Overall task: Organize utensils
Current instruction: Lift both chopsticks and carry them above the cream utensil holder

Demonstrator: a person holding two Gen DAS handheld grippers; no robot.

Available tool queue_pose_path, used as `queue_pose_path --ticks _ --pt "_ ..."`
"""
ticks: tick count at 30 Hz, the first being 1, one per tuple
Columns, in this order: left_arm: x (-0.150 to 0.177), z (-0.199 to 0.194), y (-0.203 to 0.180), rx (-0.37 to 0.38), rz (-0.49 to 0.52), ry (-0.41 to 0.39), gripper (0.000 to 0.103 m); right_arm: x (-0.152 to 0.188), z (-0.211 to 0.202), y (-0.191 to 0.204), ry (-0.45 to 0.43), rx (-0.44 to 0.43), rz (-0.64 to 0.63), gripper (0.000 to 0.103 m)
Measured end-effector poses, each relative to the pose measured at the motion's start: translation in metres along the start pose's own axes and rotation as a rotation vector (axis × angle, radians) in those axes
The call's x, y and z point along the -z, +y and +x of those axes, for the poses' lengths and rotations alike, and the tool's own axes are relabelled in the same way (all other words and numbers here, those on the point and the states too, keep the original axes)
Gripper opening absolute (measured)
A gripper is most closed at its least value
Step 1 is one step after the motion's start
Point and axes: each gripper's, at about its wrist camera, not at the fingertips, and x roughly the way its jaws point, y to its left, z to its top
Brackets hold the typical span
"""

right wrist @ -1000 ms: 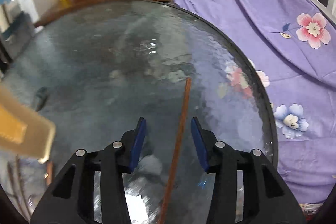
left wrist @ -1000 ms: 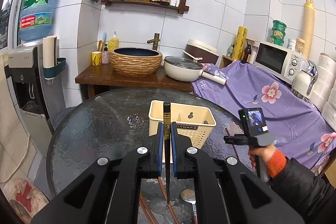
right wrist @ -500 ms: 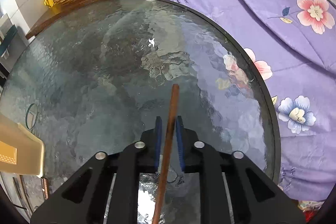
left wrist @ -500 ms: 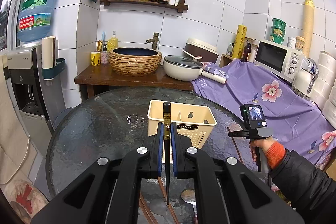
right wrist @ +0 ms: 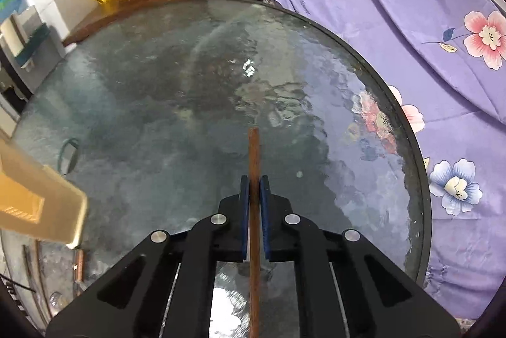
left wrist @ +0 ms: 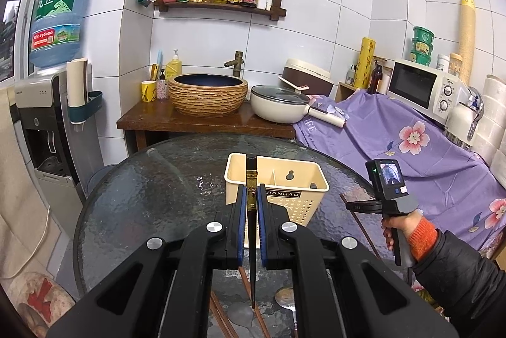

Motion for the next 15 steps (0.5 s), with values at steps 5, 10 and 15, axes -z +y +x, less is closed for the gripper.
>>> queue_pose_path --ticks 5,10,15 --pt "0.0 -0.003 0.0 -0.002 0.002 -0.009 0.007 0.008 -0.045 0.009 -0.101 -0.135 -0.027 0.007" --pt "-0.002 -0.007 -0.001 0.004 0.001 -0.016 0.007 0.018 -0.113 0.023 -0.236 -0.273 -0.071 0.007" --pt "-0.005 -0.012 -0.001 0.023 -0.002 -0.018 0.007 0.03 -0.187 0.036 -0.381 -0.371 -0.14 0.007"
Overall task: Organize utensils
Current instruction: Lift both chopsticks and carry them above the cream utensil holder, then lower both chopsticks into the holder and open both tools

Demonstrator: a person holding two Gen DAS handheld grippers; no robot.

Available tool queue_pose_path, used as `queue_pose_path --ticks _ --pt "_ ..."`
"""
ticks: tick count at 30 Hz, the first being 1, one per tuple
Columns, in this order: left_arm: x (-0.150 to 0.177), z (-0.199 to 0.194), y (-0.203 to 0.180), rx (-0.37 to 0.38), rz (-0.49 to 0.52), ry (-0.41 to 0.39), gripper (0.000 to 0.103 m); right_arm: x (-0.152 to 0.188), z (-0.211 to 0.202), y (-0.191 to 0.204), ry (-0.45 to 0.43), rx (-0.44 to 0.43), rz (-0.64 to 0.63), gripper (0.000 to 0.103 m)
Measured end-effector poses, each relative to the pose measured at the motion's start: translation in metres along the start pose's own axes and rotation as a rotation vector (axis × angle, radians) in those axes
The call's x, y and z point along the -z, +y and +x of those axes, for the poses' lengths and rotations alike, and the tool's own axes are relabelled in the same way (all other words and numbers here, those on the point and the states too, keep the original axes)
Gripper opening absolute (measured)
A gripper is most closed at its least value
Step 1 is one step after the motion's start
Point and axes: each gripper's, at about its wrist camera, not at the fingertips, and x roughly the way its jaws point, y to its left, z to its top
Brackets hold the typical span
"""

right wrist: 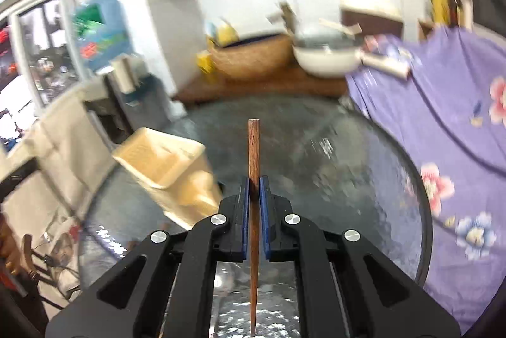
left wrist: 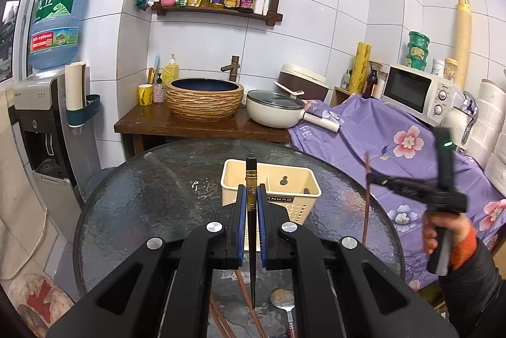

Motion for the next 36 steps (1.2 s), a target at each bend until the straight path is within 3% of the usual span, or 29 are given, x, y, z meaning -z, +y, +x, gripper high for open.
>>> queue_pose_path --ticks 4,9,19,22,25,29,33,36 --pt "-0.009 -0.007 -0.001 0.017 0.001 -0.016 0.007 -0.015 -0.043 0.025 -0.091 -0.054 -0.061 0.007" --pt "-0.028 -0.013 -0.003 0.025 0.005 -0.036 0.007 -0.031 -0.07 0.051 -0.131 -0.115 -0.096 0.007" --pt "-0.081 -0.009 -0.013 0.046 0.007 -0.089 0.007 -0.093 -0.091 0.09 -0.206 -0.167 -0.132 0.007" --pt "-0.105 -0.003 -0.015 0.006 0.017 -0.142 0.007 -0.12 -0.09 0.1 -0.248 -0.146 -0.141 0.007" --pt "-0.121 0.01 -0.015 -0.021 0.012 -0.163 0.007 -0.142 -0.078 0.108 -0.276 -0.143 -0.13 0.007" --pt "-0.132 0.037 -0.013 -0.077 0.006 -0.206 0.007 -0.151 -0.052 0.118 -0.304 -0.072 -0.151 0.007" --pt "-0.123 0.06 -0.012 -0.087 0.002 -0.193 0.007 -0.14 -0.013 0.113 -0.258 -0.041 -0.134 0.007" --pt "-0.106 0.079 -0.009 -0.092 -0.003 -0.132 0.007 -0.121 0.017 0.102 -0.205 -0.037 -0.099 0.007"
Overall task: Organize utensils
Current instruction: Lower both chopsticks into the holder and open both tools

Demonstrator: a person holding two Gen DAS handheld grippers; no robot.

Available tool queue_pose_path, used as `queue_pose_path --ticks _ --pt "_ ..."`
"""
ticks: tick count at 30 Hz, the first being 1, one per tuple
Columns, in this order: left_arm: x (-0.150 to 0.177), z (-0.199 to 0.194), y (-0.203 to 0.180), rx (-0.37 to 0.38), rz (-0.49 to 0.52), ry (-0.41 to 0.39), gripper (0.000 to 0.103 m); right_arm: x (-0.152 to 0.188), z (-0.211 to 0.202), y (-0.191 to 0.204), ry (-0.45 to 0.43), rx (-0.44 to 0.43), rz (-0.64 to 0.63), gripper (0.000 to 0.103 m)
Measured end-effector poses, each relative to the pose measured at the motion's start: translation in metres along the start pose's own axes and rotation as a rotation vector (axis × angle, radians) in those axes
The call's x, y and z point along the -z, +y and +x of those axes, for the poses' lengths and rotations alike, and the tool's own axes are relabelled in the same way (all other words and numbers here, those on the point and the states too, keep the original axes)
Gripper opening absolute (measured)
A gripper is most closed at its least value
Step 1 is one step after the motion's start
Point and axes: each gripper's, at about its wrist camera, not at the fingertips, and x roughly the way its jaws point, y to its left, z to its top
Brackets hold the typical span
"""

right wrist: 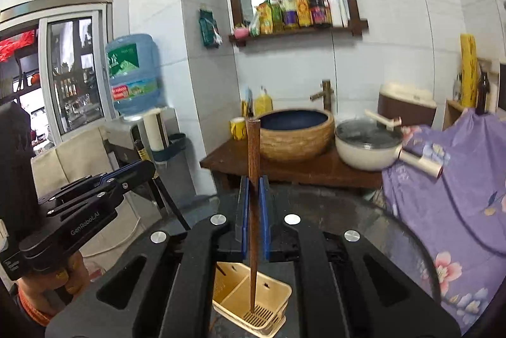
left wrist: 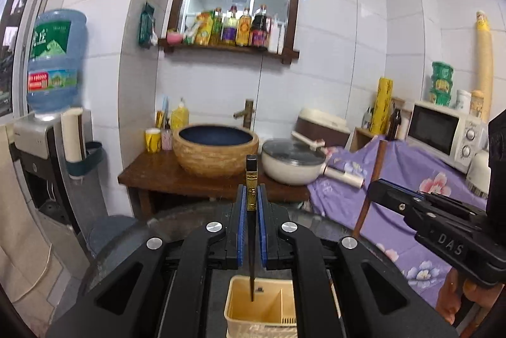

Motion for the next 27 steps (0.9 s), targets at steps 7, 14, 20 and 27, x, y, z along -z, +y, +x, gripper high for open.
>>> queue_pose_path --ticks 7,14,20,27 --pt "0.045 0.024 0.008 0.005 -0.025 0.105 0.007 0.049 0.034 -0.008 0.09 -0.005 0.027 0.007" --pt "0.07 0.039 0.015 0.015 -0.042 0.177 0.007 0.065 0.039 -0.008 0.1 0.004 0.025 0.007" --pt "0.077 0.039 0.018 0.02 -0.048 0.179 0.033 0.066 0.03 -0.013 0.064 0.007 0.055 0.067" --pt "0.081 -0.004 0.029 0.001 -0.094 0.085 0.083 0.082 0.0 -0.018 0.049 0.036 0.057 0.069"
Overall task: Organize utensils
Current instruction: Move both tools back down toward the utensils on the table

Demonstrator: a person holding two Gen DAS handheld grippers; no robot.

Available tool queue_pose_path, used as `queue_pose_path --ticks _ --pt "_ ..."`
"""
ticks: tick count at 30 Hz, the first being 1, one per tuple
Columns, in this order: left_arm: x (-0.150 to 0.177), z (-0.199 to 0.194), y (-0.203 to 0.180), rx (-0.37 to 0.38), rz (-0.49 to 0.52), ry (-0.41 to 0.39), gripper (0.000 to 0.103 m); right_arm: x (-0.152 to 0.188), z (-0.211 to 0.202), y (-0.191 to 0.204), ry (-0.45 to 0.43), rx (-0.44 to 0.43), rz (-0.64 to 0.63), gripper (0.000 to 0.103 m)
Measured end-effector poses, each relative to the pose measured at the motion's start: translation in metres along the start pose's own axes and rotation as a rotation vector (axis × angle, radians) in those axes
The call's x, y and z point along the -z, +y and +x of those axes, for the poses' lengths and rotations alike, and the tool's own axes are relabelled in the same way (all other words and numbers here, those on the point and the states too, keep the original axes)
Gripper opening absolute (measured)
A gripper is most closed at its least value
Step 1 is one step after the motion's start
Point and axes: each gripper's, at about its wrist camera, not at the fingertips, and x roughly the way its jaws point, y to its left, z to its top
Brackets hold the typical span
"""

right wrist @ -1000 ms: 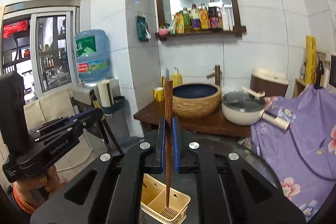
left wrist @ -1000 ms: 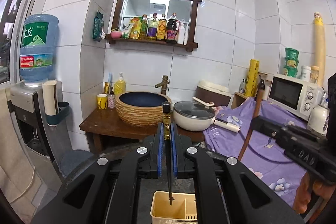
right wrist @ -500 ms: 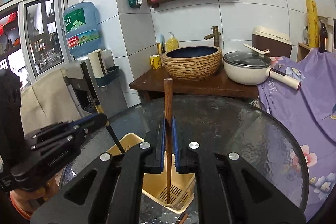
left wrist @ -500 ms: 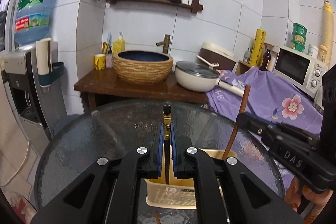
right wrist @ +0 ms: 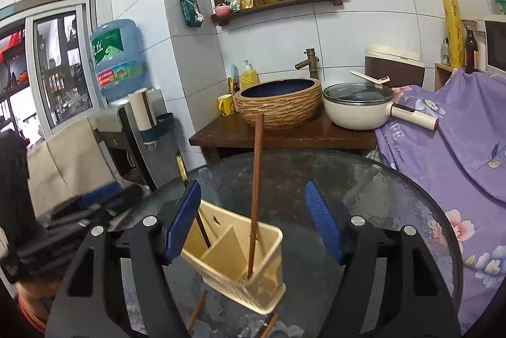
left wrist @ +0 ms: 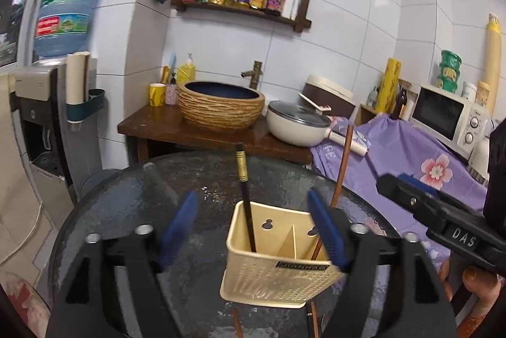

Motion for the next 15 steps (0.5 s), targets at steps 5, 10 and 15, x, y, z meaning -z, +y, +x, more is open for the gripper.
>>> queue_pose_path --ticks 5,10,15 --pt "0.022 -0.029 0.009 -0.064 0.001 0.013 0.097 0.032 -0.015 0.002 0.054 0.037 -0.07 0.075" --pt "0.054 -0.043 0.016 -0.113 0.029 0.072 0.097 0.076 -0.024 0.004 0.135 0.014 -0.084 0.077" --pt "0.093 -0.052 0.023 -0.148 0.028 0.12 0.097 0.115 -0.03 0.004 0.191 -0.007 -0.068 0.082"
